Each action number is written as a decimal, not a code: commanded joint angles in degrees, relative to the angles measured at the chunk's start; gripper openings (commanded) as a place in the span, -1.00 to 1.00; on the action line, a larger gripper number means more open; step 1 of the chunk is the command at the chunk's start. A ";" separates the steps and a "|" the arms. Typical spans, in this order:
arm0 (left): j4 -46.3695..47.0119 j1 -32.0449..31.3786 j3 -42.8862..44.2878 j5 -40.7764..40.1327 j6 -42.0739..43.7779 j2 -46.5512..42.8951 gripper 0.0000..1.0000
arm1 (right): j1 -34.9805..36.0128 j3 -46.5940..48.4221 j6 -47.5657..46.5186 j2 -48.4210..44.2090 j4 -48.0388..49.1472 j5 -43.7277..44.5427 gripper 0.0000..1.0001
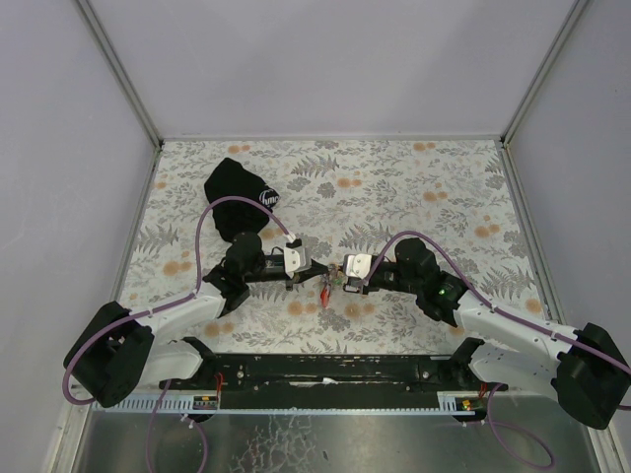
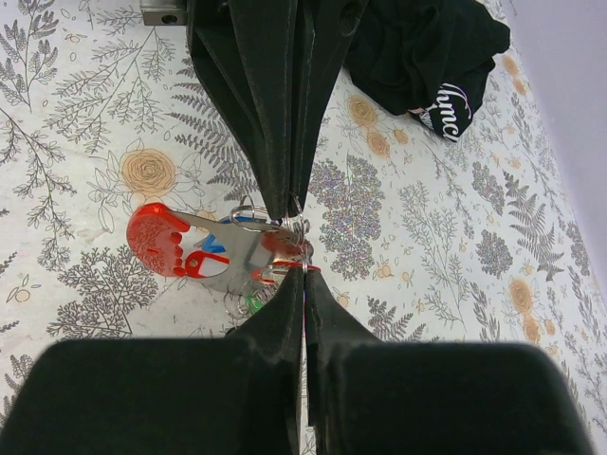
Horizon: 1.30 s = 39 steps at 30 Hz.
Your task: Put the keys on the keyring
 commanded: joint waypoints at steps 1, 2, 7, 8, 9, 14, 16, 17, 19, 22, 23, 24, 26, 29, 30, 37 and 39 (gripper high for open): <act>-0.53 0.01 1.80 -0.39 0.87 0.57 -1.00 | 0.56 2.92 -0.59 -0.80 1.15 -1.76 -1.00; -0.56 0.00 1.81 -0.31 0.95 0.54 -1.00 | 0.55 3.00 -0.56 -0.70 1.15 -1.78 -1.00; -0.60 0.00 1.84 -0.24 0.98 0.60 -1.00 | 0.56 3.05 -0.63 -0.54 0.97 -1.90 -1.00; -0.64 0.00 1.87 -0.21 0.96 0.63 -1.00 | 0.56 3.12 -0.65 -0.51 0.90 -1.99 -1.00; -0.56 0.00 1.89 -0.26 1.01 0.66 -1.00 | 0.56 3.18 -0.68 -0.60 0.74 -2.16 -1.00; -0.56 0.00 1.99 -0.25 0.95 0.66 -1.00 | 0.56 3.22 -0.76 -0.78 0.34 -2.32 -1.00; -0.56 0.00 1.97 -0.40 0.94 0.64 -1.00 | 0.56 3.30 -0.75 -0.74 -0.04 -2.06 -1.00; -0.50 0.01 1.95 -0.47 0.91 0.61 -1.00 | 0.56 3.39 -0.72 -0.82 -0.22 -1.90 -1.00; -0.43 0.00 1.93 -0.48 0.88 0.69 -1.00 | 0.56 3.24 -0.69 -0.95 -0.37 -1.47 -1.00; -0.39 0.00 1.95 -0.38 0.80 0.81 -1.00 | 0.55 3.38 -0.65 -1.06 -0.47 -1.14 -1.00; -0.39 0.00 1.98 -0.33 0.79 0.74 -1.00 | 0.58 3.44 -0.66 -0.98 -0.57 -1.13 -1.00; -0.34 0.02 1.93 -0.36 0.79 0.71 -1.00 | 0.56 3.48 -0.66 -0.90 -0.68 -1.19 -1.00; -0.34 0.00 1.94 -0.42 0.83 0.67 -1.00 | 0.56 3.49 -0.51 -0.79 -0.85 -1.17 -1.00; -0.39 0.00 1.89 -0.43 0.80 0.55 -1.00 | 0.52 3.34 -0.44 -1.18 -0.85 -1.12 -1.00; -0.39 0.00 1.92 -0.43 0.78 0.58 -1.00 | 0.55 3.27 -0.39 -1.29 -0.95 -1.19 -1.00; -0.39 0.00 1.81 -0.36 0.79 0.52 -1.00 | 0.52 3.40 -0.28 -1.24 -0.78 -1.01 -1.00; -0.38 0.00 1.79 -0.26 0.87 0.53 -1.00 | 0.54 3.31 -0.19 -1.17 -0.46 -0.50 -1.00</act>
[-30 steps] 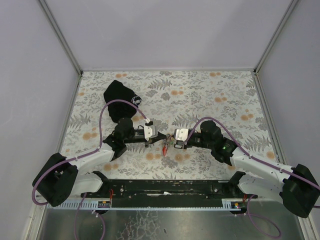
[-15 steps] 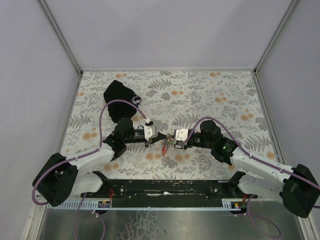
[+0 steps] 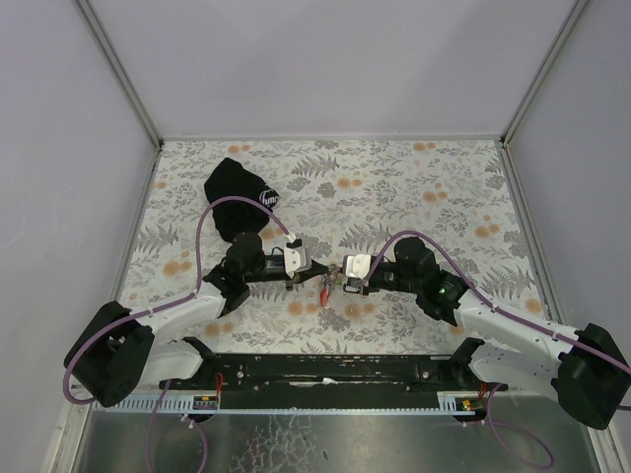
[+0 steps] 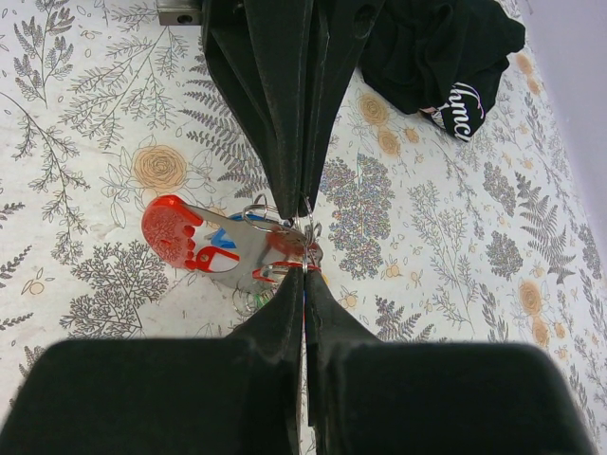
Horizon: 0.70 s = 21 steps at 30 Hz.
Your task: Put the keys on the keyring
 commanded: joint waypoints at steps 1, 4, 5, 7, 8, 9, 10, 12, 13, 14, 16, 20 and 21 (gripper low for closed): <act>-0.34 0.04 1.80 -0.30 0.91 0.23 -1.00 | 0.56 2.48 0.01 -1.08 1.96 0.62 -1.00; -0.34 0.00 1.75 -0.17 0.88 0.32 -1.00 | 0.51 2.57 0.19 -0.75 2.16 0.77 -1.00; -0.34 0.00 1.80 -0.12 0.86 0.32 -1.00 | 0.55 2.61 0.33 -0.58 2.18 0.69 -1.00; -0.34 0.00 1.86 0.05 0.88 0.40 -1.00 | 0.56 2.61 0.29 -0.36 2.29 0.60 -1.00; -0.34 0.00 1.84 0.19 0.85 0.47 -1.00 | 0.56 2.69 0.28 -0.37 2.36 0.59 -1.00; -0.34 0.00 1.87 0.19 0.85 0.49 -1.00 | 0.54 2.70 0.28 -0.33 2.36 0.58 -1.00; -0.30 0.00 1.86 0.24 0.88 0.51 -1.00 | 0.56 2.72 0.24 -0.29 2.36 0.58 -1.00; -0.41 0.00 1.91 0.32 0.87 0.63 -1.00 | 0.56 2.79 0.40 -0.19 2.46 0.41 -1.00; -0.43 0.01 1.91 0.36 0.88 0.64 -1.00 | 0.56 2.79 0.41 -0.12 2.45 0.41 -1.00; -0.43 0.00 1.92 0.44 0.87 0.56 -1.00 | 0.56 2.81 0.40 -0.04 2.45 0.41 -1.00; -0.43 0.00 1.97 0.53 0.92 0.63 -1.00 | 0.56 2.84 0.40 -0.11 2.53 0.39 -1.00; -0.51 0.00 1.95 0.71 0.96 0.55 -1.00 | 0.52 2.88 0.33 0.08 2.58 0.36 -1.00; -0.54 0.00 2.04 0.85 1.03 0.58 -1.00 | 0.55 2.88 0.37 0.08 2.55 0.45 -1.00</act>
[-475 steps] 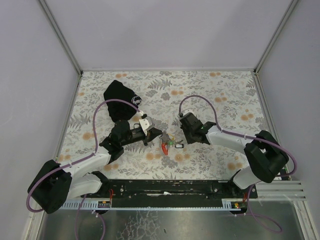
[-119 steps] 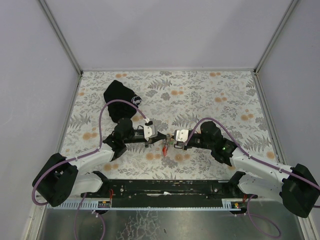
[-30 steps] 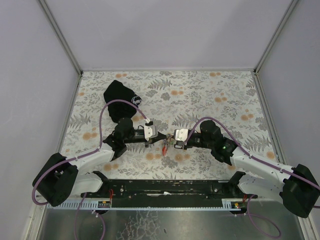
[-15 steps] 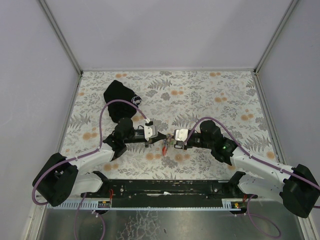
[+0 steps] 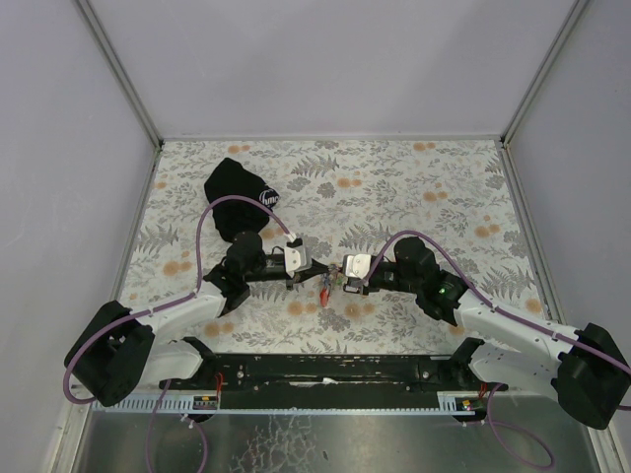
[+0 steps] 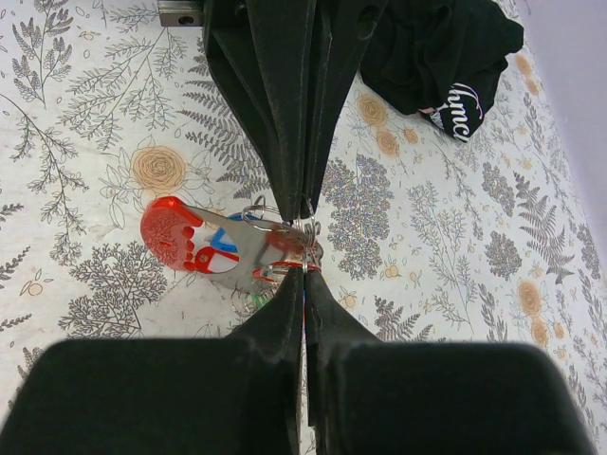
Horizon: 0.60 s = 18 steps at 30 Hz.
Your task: Put the keys on the keyring
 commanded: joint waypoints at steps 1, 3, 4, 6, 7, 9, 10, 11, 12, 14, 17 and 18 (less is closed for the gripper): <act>-0.58 0.04 1.73 0.89 1.06 0.58 -1.00 | 0.56 2.88 0.37 0.00 2.37 0.45 -1.00; -0.68 0.01 1.86 0.82 1.03 0.52 -1.00 | 0.57 2.79 0.32 -0.09 2.44 0.71 -1.00; -0.76 0.00 1.74 0.78 1.07 0.39 -1.00 | 0.56 2.70 0.29 -0.27 2.38 0.82 -1.00; -0.78 0.00 1.73 0.70 1.17 0.44 -1.00 | 0.56 2.71 0.28 -0.44 2.37 1.12 -1.00; -0.77 0.00 1.71 0.63 1.11 0.43 -1.00 | 0.56 2.72 0.26 -0.42 2.29 1.18 -1.00; -0.85 -0.03 1.78 0.59 1.15 0.47 -1.00 | 0.56 2.70 0.32 -0.50 2.19 1.28 -1.00; -0.87 -0.01 1.79 0.54 1.13 0.42 -1.00 | 0.56 2.69 0.27 -0.51 2.09 1.43 -1.00; -0.95 -0.01 1.81 0.49 1.14 0.40 -1.00 | 0.56 2.70 0.31 -0.49 1.98 1.59 -1.00; -0.96 0.00 1.81 0.42 1.23 0.38 -1.00 | 0.56 2.70 0.31 -0.54 1.87 1.70 -1.00; -1.04 0.00 1.73 0.15 1.29 0.31 -1.00 | 0.55 2.70 0.24 -0.83 1.70 1.89 -1.00; -1.04 0.00 1.79 0.10 1.27 0.29 -1.00 | 0.55 2.71 0.19 -1.04 1.56 1.84 -1.00; -1.05 0.00 1.80 0.13 1.28 0.28 -1.00 | 0.56 2.72 0.20 -1.06 1.54 1.84 -1.00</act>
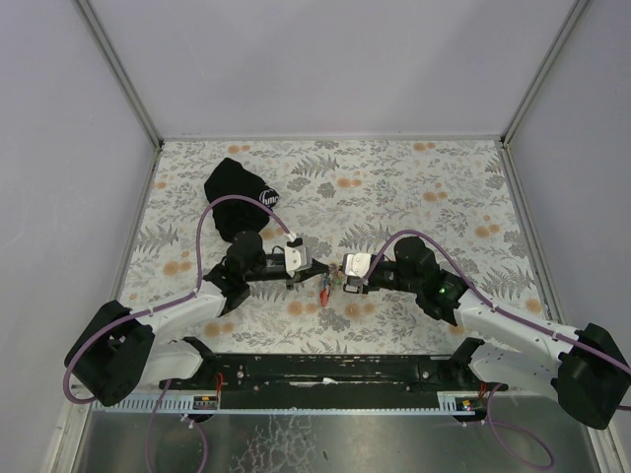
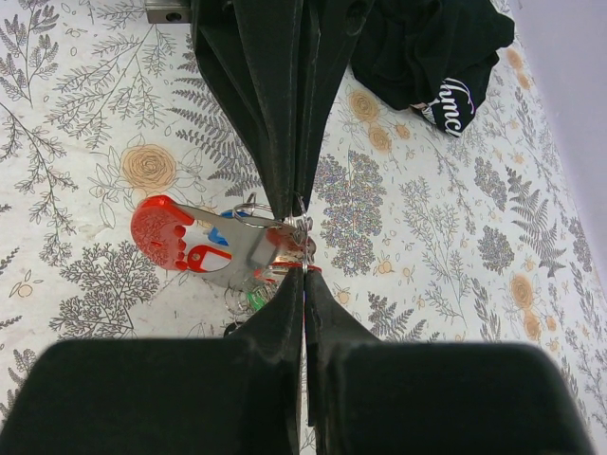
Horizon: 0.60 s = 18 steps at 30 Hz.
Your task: Put the keys on the keyring
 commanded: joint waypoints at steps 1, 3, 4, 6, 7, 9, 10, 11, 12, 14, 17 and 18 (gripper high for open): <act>-0.85 0.00 1.46 0.17 1.08 0.18 -1.00 | 0.56 2.54 0.22 -0.93 1.56 0.66 -1.00; -0.85 -0.05 1.53 0.20 1.09 0.19 -1.00 | 0.55 2.66 0.20 -0.87 1.51 0.18 -1.00; -0.81 -0.01 1.48 0.21 1.11 0.18 -1.00 | 0.56 2.68 0.19 -0.84 1.45 -0.10 -1.00; -0.78 -0.01 1.46 0.23 1.05 0.30 -1.00 | 0.54 2.65 0.19 -0.88 1.42 -0.51 -1.00; -0.80 0.00 1.47 0.29 1.13 0.30 -1.00 | 0.56 2.72 0.24 -0.84 1.35 -0.65 -1.00; -0.76 0.02 1.56 0.29 1.06 0.35 -1.00 | 0.56 2.77 0.14 -0.87 1.37 -0.87 -1.00; -0.80 0.00 1.56 0.27 1.10 0.43 -1.00 | 0.55 2.77 0.09 -0.77 1.34 -0.95 -1.00; -0.85 -0.01 1.60 0.35 1.08 0.54 -1.00 | 0.56 2.85 0.11 -0.80 1.27 -1.15 -1.00; -0.78 -0.03 1.63 0.33 1.13 0.55 -1.00 | 0.56 2.90 0.11 -0.77 1.20 -1.15 -1.00; -0.77 0.00 1.68 0.60 1.07 0.56 -1.00 | 0.56 2.94 0.15 -0.70 1.23 -1.15 -1.00; -0.81 0.00 1.68 0.69 1.14 0.67 -1.00 | 0.56 3.07 0.26 -0.54 1.33 -1.39 -1.00; -0.85 0.01 1.65 0.80 1.07 0.77 -1.00 | 0.56 3.11 0.32 -0.43 1.33 -1.48 -1.00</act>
